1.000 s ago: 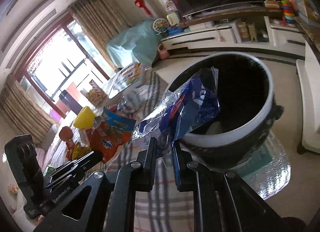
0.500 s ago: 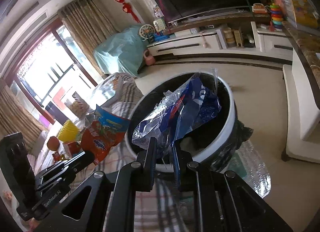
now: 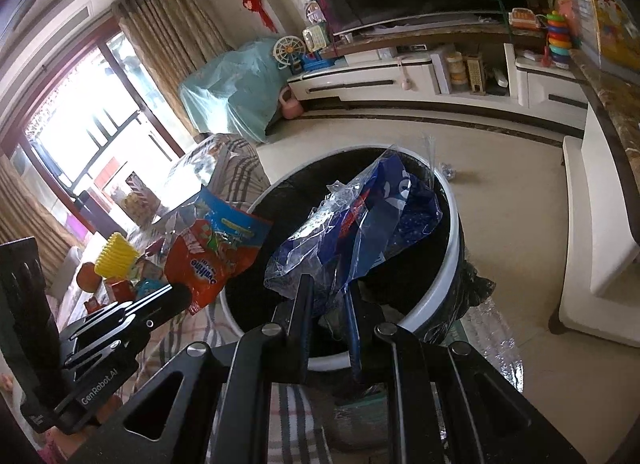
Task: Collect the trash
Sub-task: 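Carry wrapper and bag over the trash bin and open both tools to drop them, then move both open tools back over the table items, then grasp the yellow snack bag with the left tool while the right tool grasps the blue fish-shaped bottle, then carry bag and bottle over the trash bin and open both tools to drop them, then move both open tools back over the table items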
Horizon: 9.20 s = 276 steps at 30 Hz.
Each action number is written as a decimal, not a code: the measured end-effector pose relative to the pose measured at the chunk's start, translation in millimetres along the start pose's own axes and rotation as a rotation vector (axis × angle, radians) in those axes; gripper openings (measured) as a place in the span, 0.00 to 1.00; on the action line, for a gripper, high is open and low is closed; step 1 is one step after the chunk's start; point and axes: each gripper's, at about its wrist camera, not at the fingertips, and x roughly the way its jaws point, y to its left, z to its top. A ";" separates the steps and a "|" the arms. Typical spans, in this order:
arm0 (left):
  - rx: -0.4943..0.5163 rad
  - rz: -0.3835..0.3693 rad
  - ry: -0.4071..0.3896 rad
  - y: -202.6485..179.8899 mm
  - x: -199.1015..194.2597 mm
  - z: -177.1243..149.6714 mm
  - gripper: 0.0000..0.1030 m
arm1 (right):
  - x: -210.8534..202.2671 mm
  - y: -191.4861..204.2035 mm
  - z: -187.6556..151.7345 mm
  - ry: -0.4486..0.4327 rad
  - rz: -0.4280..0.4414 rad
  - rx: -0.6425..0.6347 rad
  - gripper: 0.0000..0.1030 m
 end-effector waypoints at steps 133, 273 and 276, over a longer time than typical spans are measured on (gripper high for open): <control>-0.219 0.129 -0.005 118.6 -87.0 -83.9 0.27 | 33.9 120.0 -48.3 0.075 0.161 -0.226 0.59; -0.451 0.374 -0.044 203.0 -164.9 -153.8 0.70 | 59.3 207.3 -76.6 0.095 0.286 -0.243 0.88; -0.469 0.385 -0.050 212.3 -170.8 -157.2 0.70 | 64.1 217.3 -78.1 0.100 0.298 -0.259 0.88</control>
